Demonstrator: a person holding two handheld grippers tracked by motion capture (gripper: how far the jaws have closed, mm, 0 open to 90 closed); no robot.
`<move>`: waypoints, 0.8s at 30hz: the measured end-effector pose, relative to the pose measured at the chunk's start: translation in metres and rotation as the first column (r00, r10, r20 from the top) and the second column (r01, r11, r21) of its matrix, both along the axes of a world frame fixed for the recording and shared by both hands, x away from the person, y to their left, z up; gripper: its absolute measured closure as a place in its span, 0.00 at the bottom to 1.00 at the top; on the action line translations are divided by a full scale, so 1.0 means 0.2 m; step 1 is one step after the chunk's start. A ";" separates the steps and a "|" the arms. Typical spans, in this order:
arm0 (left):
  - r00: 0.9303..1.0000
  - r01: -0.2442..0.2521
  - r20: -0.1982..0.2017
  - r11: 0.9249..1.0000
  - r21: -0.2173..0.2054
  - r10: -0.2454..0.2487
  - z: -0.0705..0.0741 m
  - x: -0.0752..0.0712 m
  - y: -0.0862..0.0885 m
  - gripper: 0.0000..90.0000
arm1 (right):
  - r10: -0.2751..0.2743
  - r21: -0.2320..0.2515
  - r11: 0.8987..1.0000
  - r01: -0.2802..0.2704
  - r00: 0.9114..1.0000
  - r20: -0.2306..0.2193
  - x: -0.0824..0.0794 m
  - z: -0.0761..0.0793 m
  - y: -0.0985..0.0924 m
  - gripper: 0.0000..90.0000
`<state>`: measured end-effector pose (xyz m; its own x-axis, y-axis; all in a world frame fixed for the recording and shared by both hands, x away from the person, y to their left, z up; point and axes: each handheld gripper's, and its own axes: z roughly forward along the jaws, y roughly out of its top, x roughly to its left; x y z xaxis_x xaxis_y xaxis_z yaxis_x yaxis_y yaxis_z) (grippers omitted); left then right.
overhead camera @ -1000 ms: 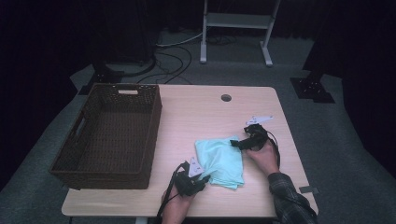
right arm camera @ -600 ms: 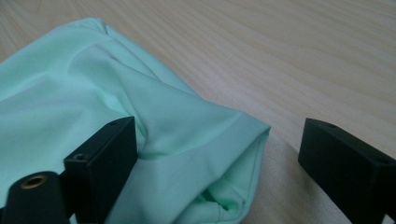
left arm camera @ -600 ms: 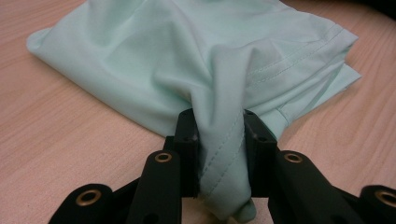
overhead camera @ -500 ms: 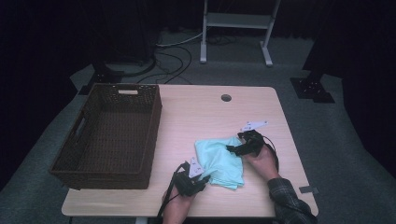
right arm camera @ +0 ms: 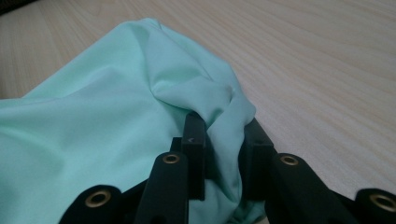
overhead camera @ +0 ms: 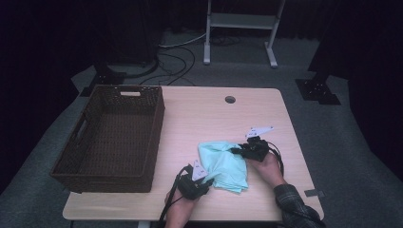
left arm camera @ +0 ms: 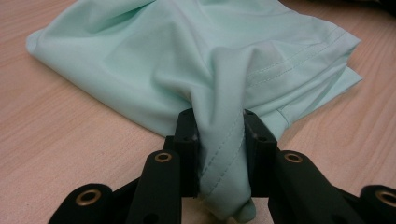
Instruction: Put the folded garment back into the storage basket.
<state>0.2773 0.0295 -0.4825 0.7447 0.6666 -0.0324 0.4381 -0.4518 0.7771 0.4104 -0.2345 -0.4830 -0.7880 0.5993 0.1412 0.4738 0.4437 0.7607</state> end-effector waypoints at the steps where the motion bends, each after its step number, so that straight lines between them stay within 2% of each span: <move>1: 1.000 -0.002 -0.001 1.000 -0.002 0.002 0.00 0.00 0.00 0.80 | -0.007 -0.002 1.000 0.007 1.000 0.005 -0.01 0.00 0.00 0.85; 3: 1.000 -0.004 -0.005 1.000 -0.006 0.004 0.00 0.00 0.00 0.80 | -0.008 -0.014 1.000 0.009 0.999 0.037 -0.02 0.00 0.01 0.85; 7: 1.000 -0.006 -0.012 1.000 -0.014 0.006 0.00 0.00 0.00 0.80 | -0.022 -0.021 1.000 0.023 0.998 0.055 -0.04 0.00 0.02 0.86; 12: 1.000 -0.007 -0.008 1.000 -0.012 0.007 0.00 0.00 0.00 0.81 | -0.030 -0.062 0.997 0.038 0.992 0.122 -0.08 0.00 0.04 0.86; 17: 1.000 -0.008 -0.010 1.000 -0.014 0.008 0.00 0.00 0.00 0.81 | -0.044 -0.065 0.996 0.053 0.990 0.131 -0.09 0.00 0.05 0.86; 24: 1.000 -0.010 -0.006 1.000 -0.023 0.010 0.00 0.01 0.00 0.83 | -0.056 -0.052 0.997 0.062 0.992 0.112 -0.08 0.00 0.04 0.86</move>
<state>0.2788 0.0301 -0.4822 0.7381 0.6727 -0.0524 0.4472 -0.4294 0.7846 0.3942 -0.2260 -0.4832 -0.7599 0.6497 0.0207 0.4147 0.4600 0.7851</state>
